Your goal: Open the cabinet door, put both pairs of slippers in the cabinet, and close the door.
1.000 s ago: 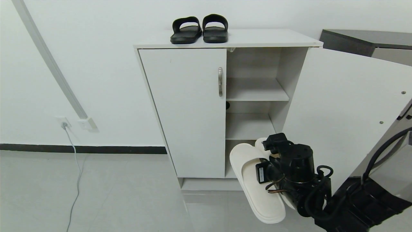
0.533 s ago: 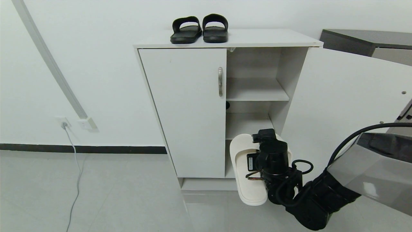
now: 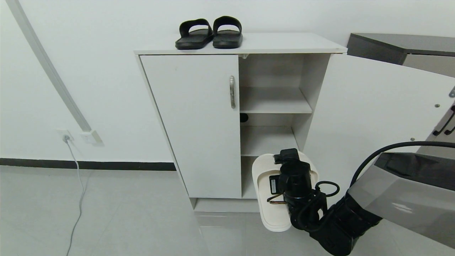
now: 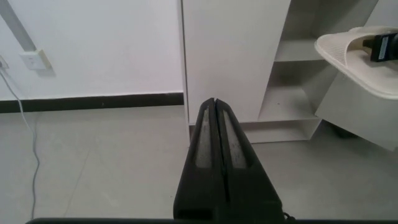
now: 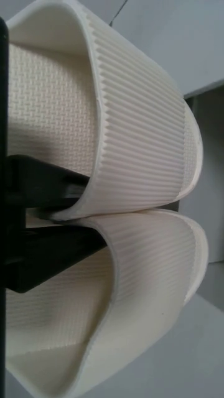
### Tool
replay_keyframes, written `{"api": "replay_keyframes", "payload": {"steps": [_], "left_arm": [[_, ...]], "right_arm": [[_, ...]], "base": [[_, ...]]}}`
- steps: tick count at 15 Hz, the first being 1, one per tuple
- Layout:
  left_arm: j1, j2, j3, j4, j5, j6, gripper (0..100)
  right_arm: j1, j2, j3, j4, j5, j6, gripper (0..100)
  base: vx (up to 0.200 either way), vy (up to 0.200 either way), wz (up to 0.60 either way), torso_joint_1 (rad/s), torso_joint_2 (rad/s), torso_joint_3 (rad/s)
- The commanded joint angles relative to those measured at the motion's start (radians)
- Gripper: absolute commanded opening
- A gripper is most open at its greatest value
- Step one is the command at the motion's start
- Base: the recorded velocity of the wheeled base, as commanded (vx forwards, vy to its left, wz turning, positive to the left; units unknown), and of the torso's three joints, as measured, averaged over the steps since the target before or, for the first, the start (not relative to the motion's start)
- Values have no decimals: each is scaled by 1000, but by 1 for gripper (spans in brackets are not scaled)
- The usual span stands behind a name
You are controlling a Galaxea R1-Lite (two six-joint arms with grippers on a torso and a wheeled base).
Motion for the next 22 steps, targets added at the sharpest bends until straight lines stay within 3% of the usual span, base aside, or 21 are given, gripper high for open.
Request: {"api": "replay_keyframes", "payload": {"steps": [1, 5, 22], "left_arm": [[0, 2, 0, 0, 0, 0, 0], [0, 2, 0, 0, 6, -20, 0], [0, 2, 0, 0, 6, -16, 0]], "right_arm": [[1, 4, 0, 1, 1, 1, 0], [1, 53, -34, -1, 6, 1, 0], [4, 110, -138, -2, 47, 1, 0]], "base": [[0, 0, 0, 0, 0, 0], [0, 0, 0, 0, 0, 0], [0, 0, 0, 0, 1, -21]]}}
